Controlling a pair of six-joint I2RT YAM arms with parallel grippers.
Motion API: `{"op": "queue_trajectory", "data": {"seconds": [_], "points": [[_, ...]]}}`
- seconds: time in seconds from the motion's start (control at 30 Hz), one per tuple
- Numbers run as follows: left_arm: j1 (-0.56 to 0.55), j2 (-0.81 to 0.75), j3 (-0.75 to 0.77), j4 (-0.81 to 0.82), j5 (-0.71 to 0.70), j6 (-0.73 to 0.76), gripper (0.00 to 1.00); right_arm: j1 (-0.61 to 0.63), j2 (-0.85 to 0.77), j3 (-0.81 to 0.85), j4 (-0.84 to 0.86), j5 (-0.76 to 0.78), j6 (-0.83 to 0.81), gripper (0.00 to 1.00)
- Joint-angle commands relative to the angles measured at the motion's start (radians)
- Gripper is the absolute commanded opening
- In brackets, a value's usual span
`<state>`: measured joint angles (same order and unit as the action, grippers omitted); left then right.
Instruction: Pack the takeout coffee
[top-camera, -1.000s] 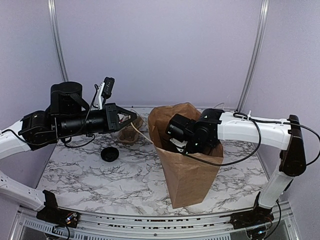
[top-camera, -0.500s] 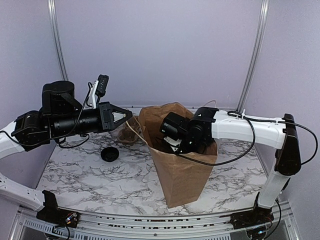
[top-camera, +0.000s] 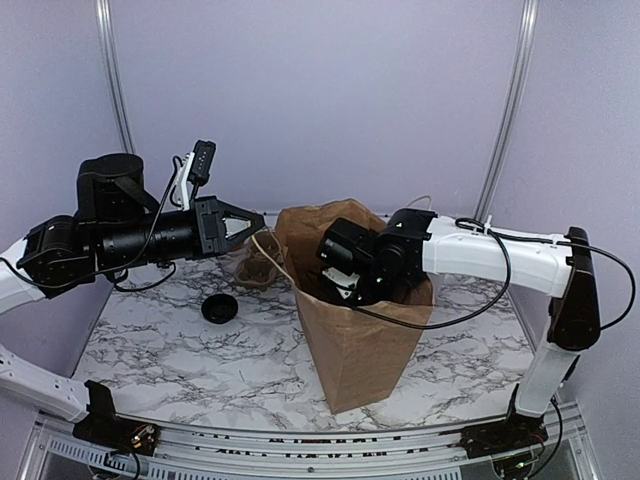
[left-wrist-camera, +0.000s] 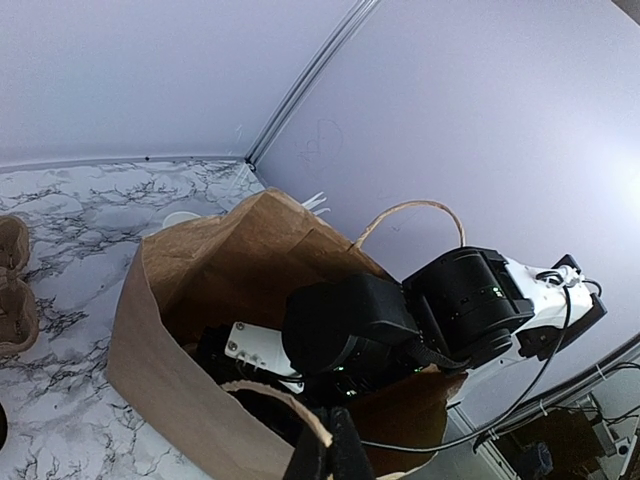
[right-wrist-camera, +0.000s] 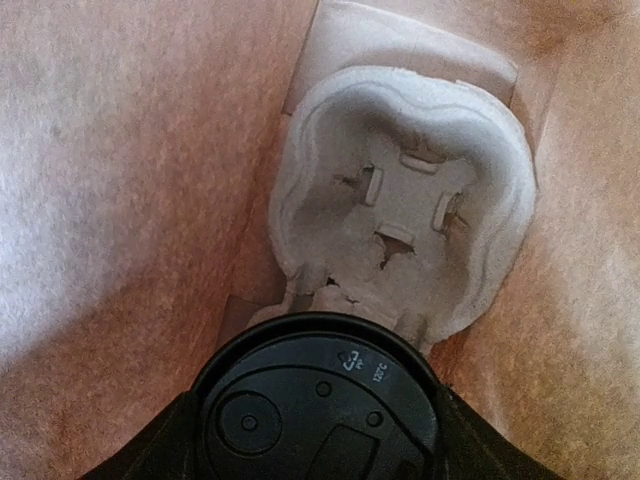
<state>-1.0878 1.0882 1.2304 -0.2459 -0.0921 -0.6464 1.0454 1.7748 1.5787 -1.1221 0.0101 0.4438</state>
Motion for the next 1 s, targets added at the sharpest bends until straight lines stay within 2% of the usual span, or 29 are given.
{"op": "queue_trajectory", "data": {"seconds": [0.0, 0.33, 0.97], "points": [[-0.002, -0.001, 0.027, 0.047, -0.026, 0.005, 0.0, 0.007, 0.012, -0.018, -0.019, -0.003, -0.017, 0.76], [-0.003, 0.014, 0.019, 0.046, -0.031, -0.005, 0.0, 0.014, 0.022, 0.035, -0.04, -0.006, -0.022, 0.84], [-0.002, 0.07, 0.03, 0.044, -0.013, -0.014, 0.0, 0.02, 0.019, 0.121, -0.074, 0.01, -0.024, 0.91]]}}
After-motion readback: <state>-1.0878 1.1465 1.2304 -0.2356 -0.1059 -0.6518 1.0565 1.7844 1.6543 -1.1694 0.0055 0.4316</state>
